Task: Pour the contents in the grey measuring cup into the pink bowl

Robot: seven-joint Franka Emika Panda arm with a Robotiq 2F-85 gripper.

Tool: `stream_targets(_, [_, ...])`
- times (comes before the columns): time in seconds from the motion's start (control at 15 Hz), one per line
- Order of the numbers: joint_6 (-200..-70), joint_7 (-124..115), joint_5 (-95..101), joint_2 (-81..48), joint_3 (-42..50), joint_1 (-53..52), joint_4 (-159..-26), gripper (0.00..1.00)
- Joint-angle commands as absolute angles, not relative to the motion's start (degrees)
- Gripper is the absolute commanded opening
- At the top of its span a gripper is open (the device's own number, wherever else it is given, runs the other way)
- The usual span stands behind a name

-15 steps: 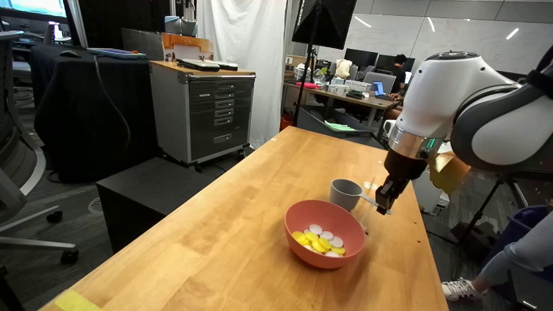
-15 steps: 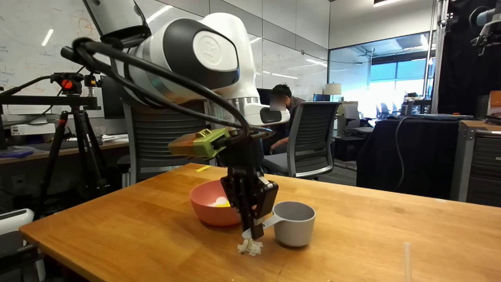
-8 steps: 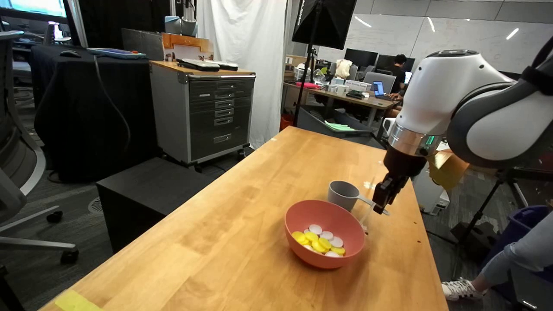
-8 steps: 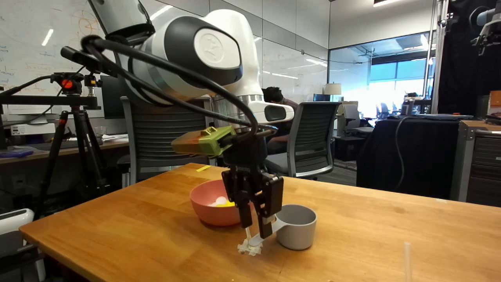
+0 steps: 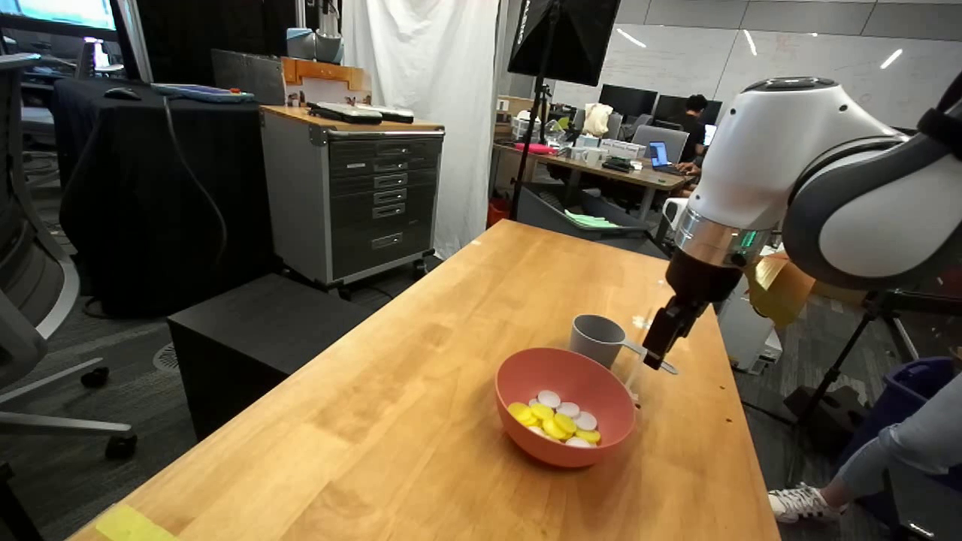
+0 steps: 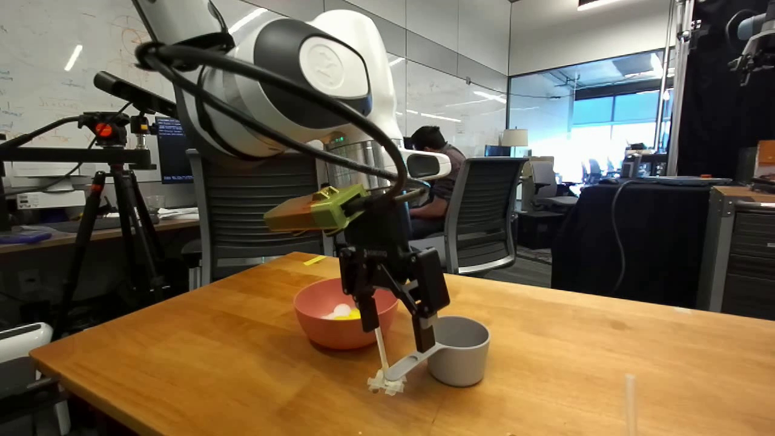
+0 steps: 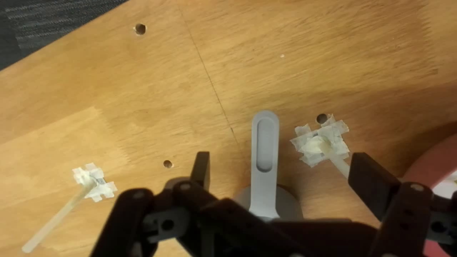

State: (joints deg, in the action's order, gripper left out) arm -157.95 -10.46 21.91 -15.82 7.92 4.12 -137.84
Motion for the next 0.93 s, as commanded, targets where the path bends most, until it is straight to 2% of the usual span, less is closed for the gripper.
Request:
stream_targets(0.0, [-158.6,-9.6,25.0,-11.6,10.2,1.3,-141.0,1.00])
stream_targets(0.6, [-153.8,-3.7,29.2,-1.7,7.1,0.6,-149.7,1.00])
stream_targets(0.67, [-156.5,-6.6,28.7,-6.1,7.5,1.2,-146.7,1.00])
stream_targets(0.87, [-156.3,-6.4,28.7,-5.9,7.4,1.3,-147.2,1.00])
